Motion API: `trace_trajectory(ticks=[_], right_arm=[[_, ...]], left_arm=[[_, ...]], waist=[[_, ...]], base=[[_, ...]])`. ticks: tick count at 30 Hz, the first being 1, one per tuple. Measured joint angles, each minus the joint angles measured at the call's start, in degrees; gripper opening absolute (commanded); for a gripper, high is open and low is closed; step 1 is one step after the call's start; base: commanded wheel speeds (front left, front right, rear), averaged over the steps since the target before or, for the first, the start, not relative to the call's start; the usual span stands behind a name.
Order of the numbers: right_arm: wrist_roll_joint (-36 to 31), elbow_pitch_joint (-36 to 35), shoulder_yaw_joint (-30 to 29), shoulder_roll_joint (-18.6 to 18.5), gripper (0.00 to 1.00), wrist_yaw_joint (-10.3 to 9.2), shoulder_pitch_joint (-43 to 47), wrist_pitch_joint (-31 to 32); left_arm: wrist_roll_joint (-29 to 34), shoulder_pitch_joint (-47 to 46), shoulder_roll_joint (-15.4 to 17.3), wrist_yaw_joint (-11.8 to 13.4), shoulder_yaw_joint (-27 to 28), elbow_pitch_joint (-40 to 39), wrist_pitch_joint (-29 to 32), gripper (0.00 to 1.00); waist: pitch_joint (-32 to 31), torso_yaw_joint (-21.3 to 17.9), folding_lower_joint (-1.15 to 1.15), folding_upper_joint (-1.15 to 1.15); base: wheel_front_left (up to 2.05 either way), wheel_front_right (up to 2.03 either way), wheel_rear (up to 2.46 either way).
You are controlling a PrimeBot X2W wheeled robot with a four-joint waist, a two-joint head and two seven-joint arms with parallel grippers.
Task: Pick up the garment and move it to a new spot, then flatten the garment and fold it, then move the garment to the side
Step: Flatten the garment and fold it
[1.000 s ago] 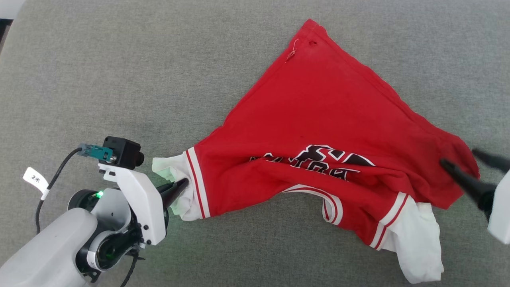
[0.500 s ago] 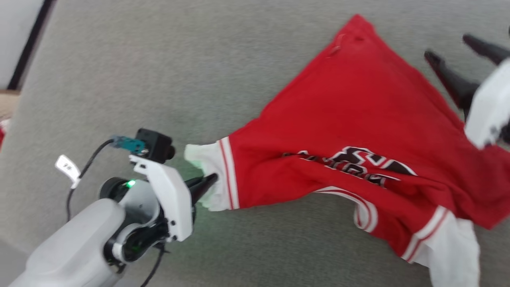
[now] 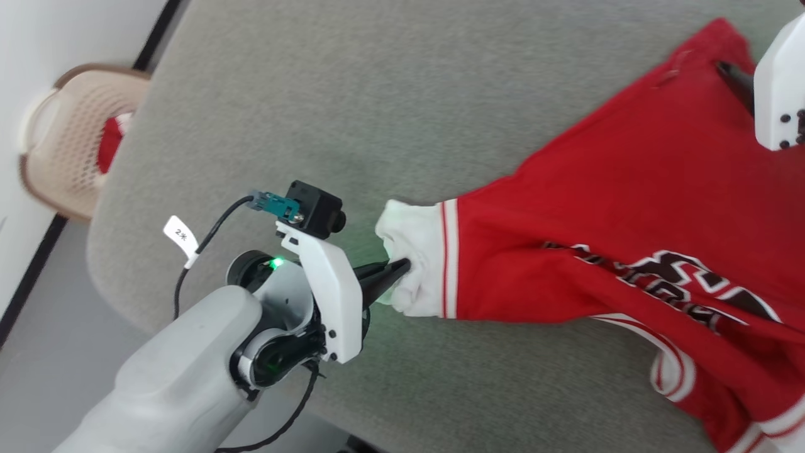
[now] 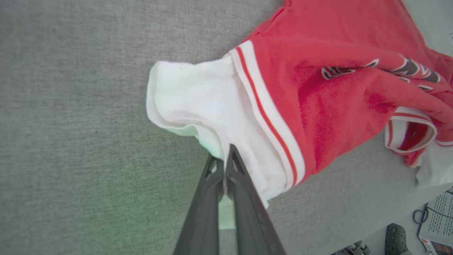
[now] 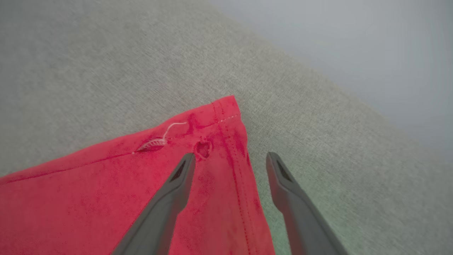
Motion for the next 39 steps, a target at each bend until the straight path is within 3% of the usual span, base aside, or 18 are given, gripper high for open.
trace_trajectory(ticks=[5, 10, 11, 12, 19, 28, 33, 39], right_arm=[[2.44, 7.70, 4.95, -1.23, 1.00, 0.00, -2.92, 0.87], [6.28, 10.49, 10.45, -2.48, 1.00, -0.31, -5.35, 4.94], [7.03, 10.73, 11.20, -2.60, 0.10, -0.34, -5.81, 5.82], [7.67, 10.79, 11.91, -2.75, 0.00, -0.34, -6.16, 6.26], [10.46, 10.16, 15.27, -3.07, 0.00, 0.10, -7.38, 2.99], [13.58, 3.14, 18.53, -7.11, 0.00, 0.15, -7.91, -3.14], [14.54, -1.82, 17.36, -9.87, 0.00, 0.15, -7.92, -6.09], [14.70, -7.33, 13.11, -10.49, 0.00, 0.16, -7.36, -8.06]], left_arm=[[0.01, -0.91, -2.10, -1.41, -0.46, 2.52, -0.65, 0.00], [-0.33, -1.16, -3.07, -2.37, -0.51, 4.59, -1.11, 0.00], [-0.37, -1.21, -3.14, -2.47, -0.49, 4.94, -1.15, 0.00], [-0.38, -1.26, -3.15, -2.55, -0.47, 5.30, -1.16, 0.00], [-0.65, -2.80, -1.16, -2.04, 0.98, 7.03, -1.15, 0.00], [-0.11, -7.59, 7.39, 2.41, 4.58, 4.02, 2.66, 0.00], [0.62, -11.29, 12.05, 5.27, 6.30, 1.07, 6.04, 0.00], [2.05, -16.19, 16.61, 7.82, 7.95, -1.44, 9.66, 0.00]], waist=[[1.59, 2.93, 0.00, 0.00], [2.41, 4.11, 0.00, 0.00], [2.41, 4.03, 0.00, 0.00], [2.43, 3.89, 0.00, 0.00], [1.88, 1.31, 0.00, 0.00], [-0.98, -5.09, 0.00, 0.00], [-3.09, -9.01, 0.00, 0.00], [-5.82, -13.60, 0.00, 0.00]], base=[[0.00, 0.00, 0.00], [0.00, 0.00, 0.00], [0.00, 0.00, 0.00], [0.00, 0.00, 0.00], [0.00, 0.00, 0.00], [0.00, 0.00, 0.00], [0.00, 0.00, 0.00], [0.00, 0.00, 0.00]])
